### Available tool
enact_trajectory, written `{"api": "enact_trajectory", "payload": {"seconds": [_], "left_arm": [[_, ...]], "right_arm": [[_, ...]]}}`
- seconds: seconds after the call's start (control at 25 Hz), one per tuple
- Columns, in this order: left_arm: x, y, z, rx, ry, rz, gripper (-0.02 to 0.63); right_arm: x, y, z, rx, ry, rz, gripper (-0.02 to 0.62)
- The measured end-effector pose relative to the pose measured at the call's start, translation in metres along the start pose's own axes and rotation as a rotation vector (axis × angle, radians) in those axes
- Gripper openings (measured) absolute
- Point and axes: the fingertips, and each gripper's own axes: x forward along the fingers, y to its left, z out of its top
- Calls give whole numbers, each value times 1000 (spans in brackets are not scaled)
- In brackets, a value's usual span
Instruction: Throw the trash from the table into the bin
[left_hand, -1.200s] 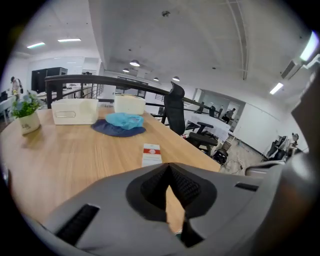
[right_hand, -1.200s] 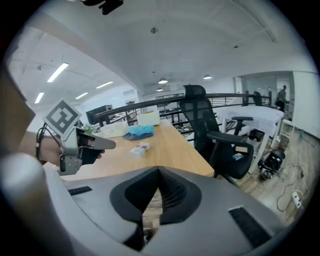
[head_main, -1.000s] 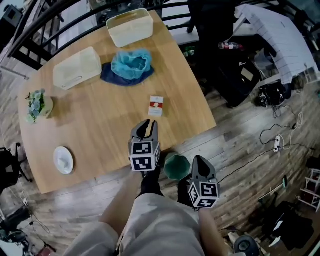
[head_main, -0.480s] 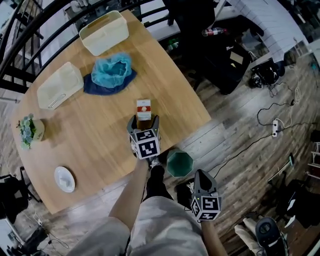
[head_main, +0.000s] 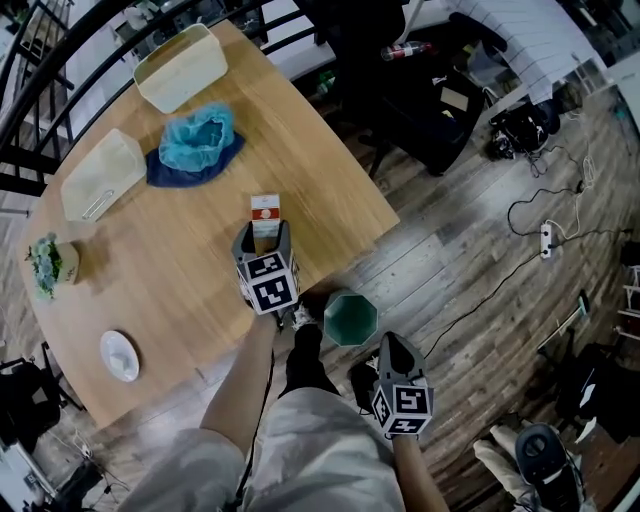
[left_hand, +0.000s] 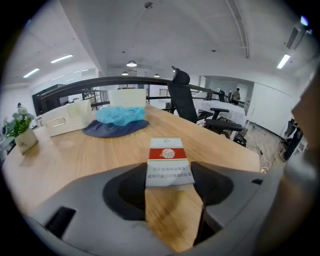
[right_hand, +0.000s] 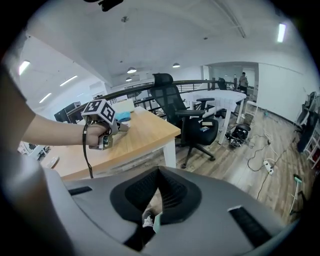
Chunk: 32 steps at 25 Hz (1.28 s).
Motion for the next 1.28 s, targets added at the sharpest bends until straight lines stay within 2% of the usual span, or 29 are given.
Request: {"api": "enact_trajectory", "payload": {"seconds": [0.2, 0.4, 0.48, 0.6, 0.76, 0.92, 1.28], "left_arm": [[-49, -49, -2, 18, -61, -26, 288], [-105, -115, -49, 2, -69, -58, 288], [-125, -137, -75, 1, -69, -56, 288], [-152, -155, -111, -39, -64, -28, 288], [-175, -183, -159, -17, -33, -39, 288], [-174, -203, -207, 9, 20, -78, 288], [-123, -232, -321, 27, 163, -157, 288]], "right_arm": [[-13, -14, -5, -21, -26, 84, 26], [-27, -40, -25, -37, -35, 165, 26], [-28, -58, -39, -20, -25, 160, 26], [-22, -87, -54, 81, -10, 127, 26], [-20, -108, -77, 67, 15, 123, 26], [-17, -128, -103, 74, 29, 120, 26], [12, -173, -194, 70, 91, 87, 26]]}}
